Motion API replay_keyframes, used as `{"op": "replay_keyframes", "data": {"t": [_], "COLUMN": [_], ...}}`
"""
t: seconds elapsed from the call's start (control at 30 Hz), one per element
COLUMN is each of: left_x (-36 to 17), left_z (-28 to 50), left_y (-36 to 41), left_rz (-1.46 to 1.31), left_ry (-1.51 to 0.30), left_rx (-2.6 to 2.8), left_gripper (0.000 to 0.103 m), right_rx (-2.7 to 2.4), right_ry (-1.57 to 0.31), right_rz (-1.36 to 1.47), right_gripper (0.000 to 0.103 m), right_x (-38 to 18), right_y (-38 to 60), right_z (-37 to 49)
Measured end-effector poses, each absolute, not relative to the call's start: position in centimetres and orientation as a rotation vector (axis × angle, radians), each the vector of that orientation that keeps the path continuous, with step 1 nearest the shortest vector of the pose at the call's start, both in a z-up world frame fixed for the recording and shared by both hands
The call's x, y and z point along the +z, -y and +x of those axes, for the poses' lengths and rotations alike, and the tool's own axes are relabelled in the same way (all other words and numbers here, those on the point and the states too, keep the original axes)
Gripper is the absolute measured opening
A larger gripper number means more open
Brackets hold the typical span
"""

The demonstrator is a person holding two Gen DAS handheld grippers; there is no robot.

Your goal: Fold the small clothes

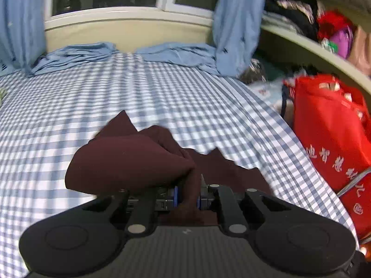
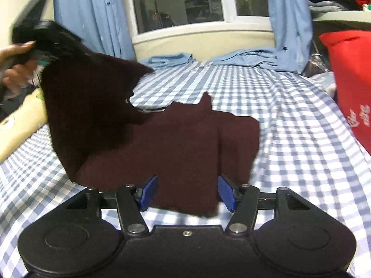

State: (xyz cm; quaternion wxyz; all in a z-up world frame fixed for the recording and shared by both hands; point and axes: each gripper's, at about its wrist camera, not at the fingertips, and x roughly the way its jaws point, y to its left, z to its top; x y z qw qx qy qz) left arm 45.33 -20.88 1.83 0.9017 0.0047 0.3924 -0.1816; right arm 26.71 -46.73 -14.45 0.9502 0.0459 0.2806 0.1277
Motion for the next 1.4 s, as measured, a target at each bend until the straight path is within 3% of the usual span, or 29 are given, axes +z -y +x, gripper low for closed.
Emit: {"op": "replay_keyframes", "data": {"t": [0.37,0.47,0.53,0.6,0.7,0.83,1.0,1.13,1.4], "left_x": [-9.1,-12.8,-13.7,-13.9,-11.5,-6.8,-3.9,-5.7,-10.6], "left_z": [41.8,39.9,38.4,36.9,34.9,32.3,30.9,30.7,28.8], "left_y": [40.2,41.8,41.5,41.1,38.7,33.3,26.7,21.9,17.0], "left_rz": [0.375,0.465,0.459,0.484,0.408,0.281,0.371,0.448,0.431], "left_ry": [-0.909,-0.913,-0.88,-0.835,-0.755,-0.651,-0.568,-0.558,-0.56], "left_rx": [-0.447,-0.445,-0.462,-0.471,-0.549,-0.571,-0.401,-0.23,-0.133], "left_gripper": [0.017,0.036,0.068,0.076,0.078,0.099,0.102,0.102,0.102], "right_rx": [0.238,0.234,0.233,0.232,0.236,0.253,0.289,0.379,0.335], "right_ry": [-0.549,-0.548,-0.552,-0.555,-0.545,-0.516,-0.546,-0.653,-0.715], "right_rz": [0.162,0.181,0.186,0.187,0.198,0.242,0.339,0.649,0.657], "right_gripper": [0.062,0.063,0.064,0.066,0.07,0.076,0.083,0.083,0.067], "right_x": [-16.5,-17.0,-17.1,-17.1,-16.4,-14.9,-13.3,-15.3,-16.9], "right_y": [54.8,55.9,56.4,56.7,56.9,57.3,56.9,56.9,52.9], "right_z": [21.3,20.8,20.6,20.6,21.0,21.7,24.8,28.3,31.9]}}
